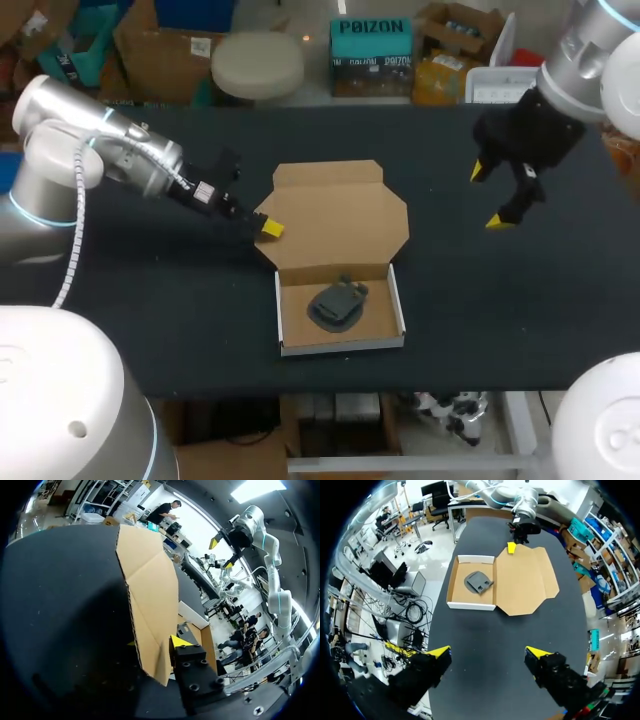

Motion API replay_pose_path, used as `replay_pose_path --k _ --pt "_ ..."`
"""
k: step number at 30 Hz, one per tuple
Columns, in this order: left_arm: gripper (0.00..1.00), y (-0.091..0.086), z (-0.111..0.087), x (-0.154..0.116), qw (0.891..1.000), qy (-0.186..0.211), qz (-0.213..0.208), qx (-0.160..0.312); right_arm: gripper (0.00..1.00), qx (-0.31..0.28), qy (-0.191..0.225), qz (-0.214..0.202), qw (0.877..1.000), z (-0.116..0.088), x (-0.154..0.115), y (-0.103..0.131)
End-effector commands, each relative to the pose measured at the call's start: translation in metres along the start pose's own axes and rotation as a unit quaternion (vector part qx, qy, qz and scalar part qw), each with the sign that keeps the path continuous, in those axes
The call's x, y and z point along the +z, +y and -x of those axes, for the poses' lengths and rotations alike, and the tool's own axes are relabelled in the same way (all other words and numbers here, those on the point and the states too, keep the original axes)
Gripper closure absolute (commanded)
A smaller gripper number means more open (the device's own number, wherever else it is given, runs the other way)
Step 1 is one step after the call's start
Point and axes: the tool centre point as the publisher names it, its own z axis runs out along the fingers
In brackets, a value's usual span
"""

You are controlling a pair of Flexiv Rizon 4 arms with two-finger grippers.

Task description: Assemble the packaging by folding the flat box into shape, placing the metal phone stand inside, and closing the box properly

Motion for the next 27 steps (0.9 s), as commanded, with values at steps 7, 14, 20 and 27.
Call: replay_pose_path --k 7,14,20,27 --pt "0.78 -0.001 -0.008 0.006 1.000 0.000 -0.010 0.014 0.00 -0.005 0.003 -0.006 1.000 0.001 -0.002 0.008" --pt "0.77 -0.003 -0.011 0.007 1.000 0.001 -0.016 0.025 0.00 -0.007 0.003 -0.007 1.000 0.000 -0.002 0.011" --pt "0.95 -0.003 -0.012 0.008 0.999 0.003 -0.022 0.041 0.00 -0.009 0.004 -0.010 1.000 -0.001 -0.002 0.013" --pt "1.00 0.000 -0.017 0.009 0.997 0.007 -0.018 0.071 0.00 -0.011 0.004 -0.012 1.000 -0.002 -0.003 0.015"
